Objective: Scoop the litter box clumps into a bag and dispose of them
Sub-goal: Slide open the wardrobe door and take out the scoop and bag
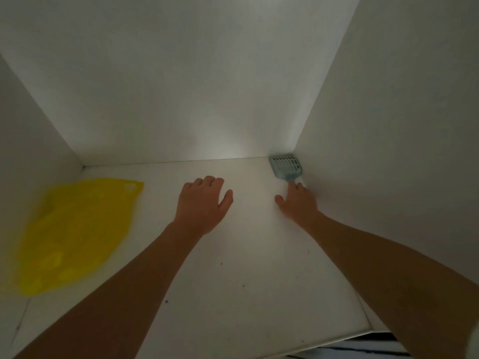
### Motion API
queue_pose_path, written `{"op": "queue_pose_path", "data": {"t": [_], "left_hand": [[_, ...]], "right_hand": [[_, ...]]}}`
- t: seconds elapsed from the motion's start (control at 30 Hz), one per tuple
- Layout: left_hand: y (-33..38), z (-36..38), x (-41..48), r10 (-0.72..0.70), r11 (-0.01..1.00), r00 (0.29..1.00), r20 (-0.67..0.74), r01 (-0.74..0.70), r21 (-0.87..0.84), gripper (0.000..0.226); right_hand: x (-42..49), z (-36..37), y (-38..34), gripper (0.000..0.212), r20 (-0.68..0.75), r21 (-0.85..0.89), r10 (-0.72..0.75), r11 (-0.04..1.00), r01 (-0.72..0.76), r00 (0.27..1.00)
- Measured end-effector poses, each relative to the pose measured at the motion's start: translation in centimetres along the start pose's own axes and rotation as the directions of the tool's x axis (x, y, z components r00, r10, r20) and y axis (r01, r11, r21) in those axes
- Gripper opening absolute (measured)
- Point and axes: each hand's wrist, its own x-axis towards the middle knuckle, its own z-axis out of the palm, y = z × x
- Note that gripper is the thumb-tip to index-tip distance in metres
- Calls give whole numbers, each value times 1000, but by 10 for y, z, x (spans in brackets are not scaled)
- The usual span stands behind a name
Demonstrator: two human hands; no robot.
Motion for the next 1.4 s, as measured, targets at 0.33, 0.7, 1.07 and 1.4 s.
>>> {"op": "queue_pose_path", "data": {"t": [0.33,0.7,1.07,1.4], "left_hand": [[-11,19,-23,-42,999,994,105,41,14,60],[-19,38,-44,-86,996,968,234,80,36,57],[-25,33,-56,-61,998,905,420,45,49,108],[-18,27,-67,-69,997,855,514,70,17,101]], "right_hand": [[-16,11,7,29,-196,-31,-126,992,122,972],[-23,18,5,33,-238,169,-65,980,107,969],[-43,21,-18,41,-95,394,48,919,-7,994],[-79,15,-34,25,-59,69,-180,980,184,982]]}}
